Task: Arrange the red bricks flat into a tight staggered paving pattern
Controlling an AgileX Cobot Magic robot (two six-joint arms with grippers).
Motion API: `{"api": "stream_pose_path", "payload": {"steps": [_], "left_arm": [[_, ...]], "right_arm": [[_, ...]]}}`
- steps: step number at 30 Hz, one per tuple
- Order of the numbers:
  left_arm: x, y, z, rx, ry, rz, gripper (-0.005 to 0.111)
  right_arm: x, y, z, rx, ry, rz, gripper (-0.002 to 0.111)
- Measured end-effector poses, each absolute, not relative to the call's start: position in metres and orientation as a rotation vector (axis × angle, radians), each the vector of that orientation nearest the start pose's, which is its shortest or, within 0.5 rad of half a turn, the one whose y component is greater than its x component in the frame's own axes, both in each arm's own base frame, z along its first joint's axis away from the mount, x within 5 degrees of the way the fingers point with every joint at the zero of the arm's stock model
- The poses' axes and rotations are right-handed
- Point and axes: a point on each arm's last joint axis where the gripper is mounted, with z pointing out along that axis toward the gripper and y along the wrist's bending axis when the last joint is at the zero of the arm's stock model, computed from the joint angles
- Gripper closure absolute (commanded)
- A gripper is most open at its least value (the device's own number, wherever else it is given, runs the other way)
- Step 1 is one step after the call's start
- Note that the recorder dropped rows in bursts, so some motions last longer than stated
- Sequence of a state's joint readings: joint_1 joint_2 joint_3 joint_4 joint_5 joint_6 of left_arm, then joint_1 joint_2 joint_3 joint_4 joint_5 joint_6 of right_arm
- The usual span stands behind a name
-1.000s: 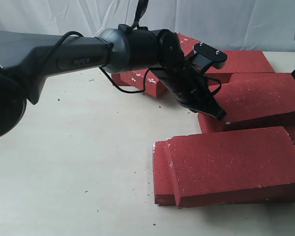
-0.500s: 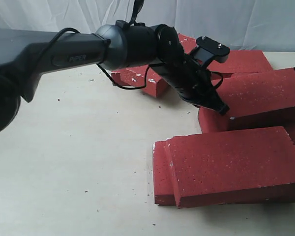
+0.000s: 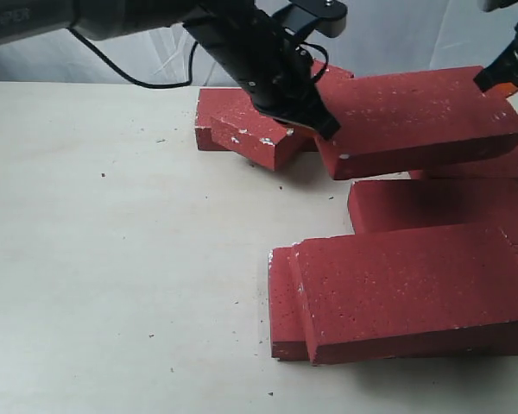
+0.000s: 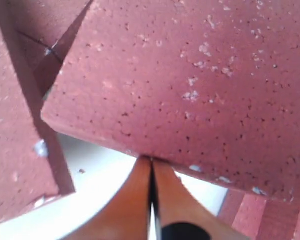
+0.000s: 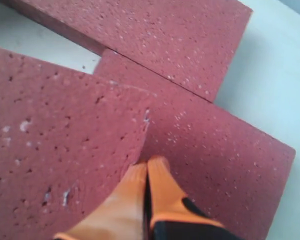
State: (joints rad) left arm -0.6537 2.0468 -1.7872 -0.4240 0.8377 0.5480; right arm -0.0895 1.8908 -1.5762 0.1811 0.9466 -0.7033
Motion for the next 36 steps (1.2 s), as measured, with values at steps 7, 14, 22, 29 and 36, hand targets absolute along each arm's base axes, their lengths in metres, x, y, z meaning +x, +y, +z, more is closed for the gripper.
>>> {"api": "stream_pose_path", "payload": {"steps": [7, 14, 22, 29, 36], "left_arm": [[0.350, -0.263, 0.270, 1.213, 2.338, -0.449, 0.107], [0.342, -0.211, 0.274, 1.113, 2.426, -0.398, 0.107], [0.325, -0.153, 0.268, 0.991, 2.530, -0.333, 0.107], [0.313, -0.105, 0.258, 0.861, 2.614, -0.266, 0.107], [0.316, -0.055, 0.237, 0.649, 2.664, -0.194, 0.107]], "right_arm": [[0.412, 0.027, 0.269, -0.800, 2.567, 0.037, 0.109], [0.406, 0.078, 0.271, -0.890, 2.538, 0.102, 0.109], [0.400, 0.143, 0.270, -1.005, 2.464, 0.178, 0.109], [0.400, 0.201, 0.262, -1.076, 2.429, 0.229, 0.109], [0.399, 0.252, 0.233, -1.167, 2.440, 0.268, 0.109]]}}
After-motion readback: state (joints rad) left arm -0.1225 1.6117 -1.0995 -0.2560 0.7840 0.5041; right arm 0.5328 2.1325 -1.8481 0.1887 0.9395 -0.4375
